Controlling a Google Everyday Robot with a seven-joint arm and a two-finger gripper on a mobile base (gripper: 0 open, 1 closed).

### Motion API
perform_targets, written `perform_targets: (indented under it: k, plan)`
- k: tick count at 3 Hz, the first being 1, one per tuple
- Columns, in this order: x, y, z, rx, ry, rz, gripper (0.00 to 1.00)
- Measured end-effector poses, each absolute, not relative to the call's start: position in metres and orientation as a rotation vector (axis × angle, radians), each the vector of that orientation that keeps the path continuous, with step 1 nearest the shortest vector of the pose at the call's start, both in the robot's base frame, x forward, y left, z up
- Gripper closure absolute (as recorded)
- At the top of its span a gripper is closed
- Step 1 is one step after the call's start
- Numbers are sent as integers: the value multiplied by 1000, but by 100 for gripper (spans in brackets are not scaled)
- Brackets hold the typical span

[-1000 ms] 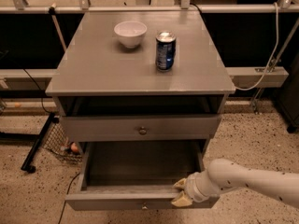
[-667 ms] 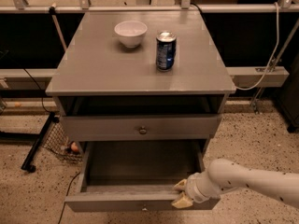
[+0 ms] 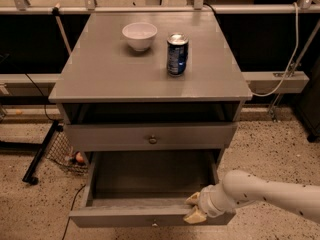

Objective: Open middle drawer

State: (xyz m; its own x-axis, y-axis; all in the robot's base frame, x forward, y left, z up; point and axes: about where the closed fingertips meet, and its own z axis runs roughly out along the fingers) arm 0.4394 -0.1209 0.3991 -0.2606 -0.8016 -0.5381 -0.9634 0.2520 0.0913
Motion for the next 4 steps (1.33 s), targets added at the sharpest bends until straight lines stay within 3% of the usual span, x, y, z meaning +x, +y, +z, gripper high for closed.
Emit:
perform_targets:
  k: [3,4]
  plan:
    - [438,-119,398,-1615,2147,584,13]
    - [438,-119,400,-1615,2147,584,0]
